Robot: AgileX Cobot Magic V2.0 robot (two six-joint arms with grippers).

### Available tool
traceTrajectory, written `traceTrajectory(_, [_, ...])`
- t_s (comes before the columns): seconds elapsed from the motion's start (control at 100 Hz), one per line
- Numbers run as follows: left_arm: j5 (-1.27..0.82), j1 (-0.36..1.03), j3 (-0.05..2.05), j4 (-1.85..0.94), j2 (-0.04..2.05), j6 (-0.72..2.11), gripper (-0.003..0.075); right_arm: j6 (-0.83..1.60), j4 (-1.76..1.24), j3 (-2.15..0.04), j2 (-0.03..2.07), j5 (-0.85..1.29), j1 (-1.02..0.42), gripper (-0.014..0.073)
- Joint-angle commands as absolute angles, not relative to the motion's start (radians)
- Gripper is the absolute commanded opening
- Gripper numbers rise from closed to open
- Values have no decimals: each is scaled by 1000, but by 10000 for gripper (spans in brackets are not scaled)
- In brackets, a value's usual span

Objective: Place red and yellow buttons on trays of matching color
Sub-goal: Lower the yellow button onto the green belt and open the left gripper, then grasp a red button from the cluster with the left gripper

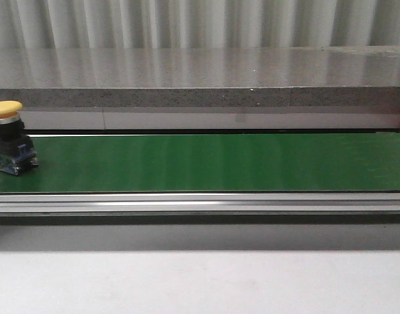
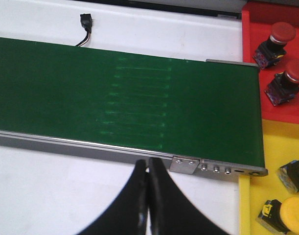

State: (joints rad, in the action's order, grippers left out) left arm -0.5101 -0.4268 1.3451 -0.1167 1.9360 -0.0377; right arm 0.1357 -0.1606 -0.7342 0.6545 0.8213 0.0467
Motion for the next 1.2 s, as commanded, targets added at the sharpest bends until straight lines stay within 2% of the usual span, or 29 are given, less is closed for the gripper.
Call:
traceTrajectory(0.0, [-468, -429, 1413, -128, 1916, -46, 647, 146, -165, -759, 653, 756, 44, -67])
traceTrajectory(0.23, [-475, -429, 1472, -128, 1980, -46, 613, 146, -165, -759, 653, 756, 44, -67])
traceTrajectory(0.39, [-471, -429, 1472, -128, 1989, -46, 522, 146, -165, -759, 653, 756, 44, -67])
traceTrajectory(0.51, [-466, -429, 1472, -128, 1989, -46, 353, 146, -165, -759, 653, 756, 44, -67])
traceTrajectory(0.63, [-488, -429, 1474, -128, 1989, -46, 103, 146, -165, -759, 653, 756, 44, -67])
traceTrajectory(0.7, [-502, -427, 1474, -128, 1982, -46, -18, 146, -165, -759, 653, 756, 44, -67])
traceTrajectory(1.19, [-589, -341, 1474, -125, 1752, -44, -20, 146, -165, -759, 653, 756, 44, -67])
